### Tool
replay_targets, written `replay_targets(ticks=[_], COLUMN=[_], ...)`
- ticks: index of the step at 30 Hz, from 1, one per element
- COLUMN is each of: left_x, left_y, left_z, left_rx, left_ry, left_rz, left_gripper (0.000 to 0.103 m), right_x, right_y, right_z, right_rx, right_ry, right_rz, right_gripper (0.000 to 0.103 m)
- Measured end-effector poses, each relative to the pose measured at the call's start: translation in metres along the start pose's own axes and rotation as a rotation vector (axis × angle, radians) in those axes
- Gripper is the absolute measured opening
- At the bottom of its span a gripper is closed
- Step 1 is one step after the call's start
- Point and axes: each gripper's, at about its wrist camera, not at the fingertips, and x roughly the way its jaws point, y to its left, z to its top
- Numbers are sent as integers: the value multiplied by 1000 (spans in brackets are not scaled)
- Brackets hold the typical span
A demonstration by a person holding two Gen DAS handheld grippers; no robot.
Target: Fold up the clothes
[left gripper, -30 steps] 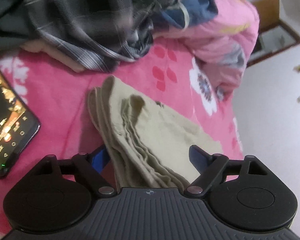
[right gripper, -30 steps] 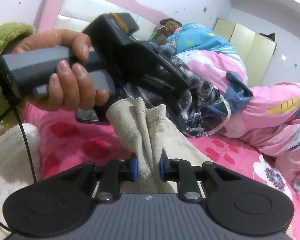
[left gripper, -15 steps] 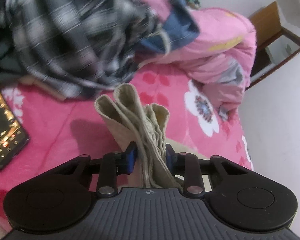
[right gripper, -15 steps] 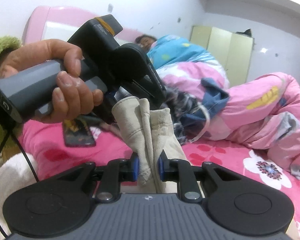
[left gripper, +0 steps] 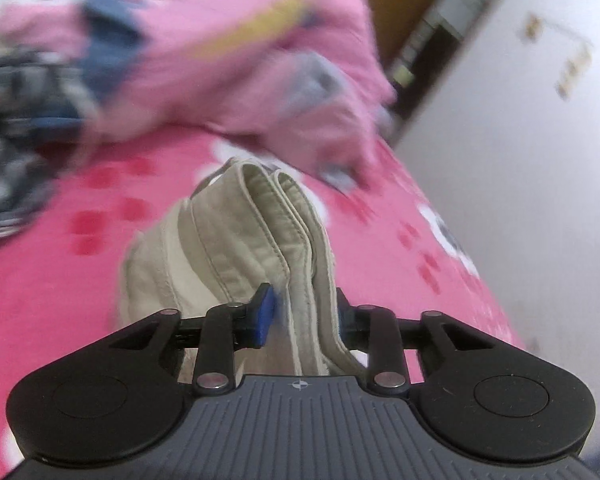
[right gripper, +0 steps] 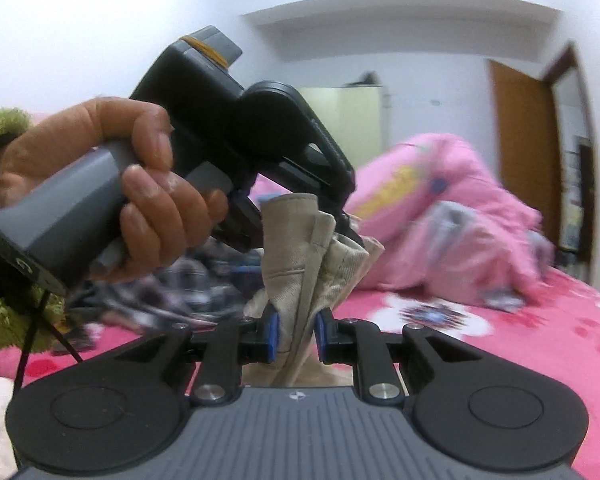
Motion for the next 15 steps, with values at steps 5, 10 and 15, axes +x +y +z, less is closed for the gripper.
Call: replay_targets(ticks=[5, 10, 15], left_x=[66, 31, -27], left_y=[-26, -3, 26], left_z=[-27, -38, -52], left_rx=[41, 79, 163], left_ry=[176, 112, -5], left_rz=[-78, -150, -40], left_gripper=[46, 65, 69], right_x=[-2, 4, 11], right_y=[-76, -147, -161], right_z=[-50, -89, -85], right_rx=[338, 860, 968], right_ry=[106, 144, 188], right_rz=[-38, 155, 221], right_gripper=[20, 20, 26])
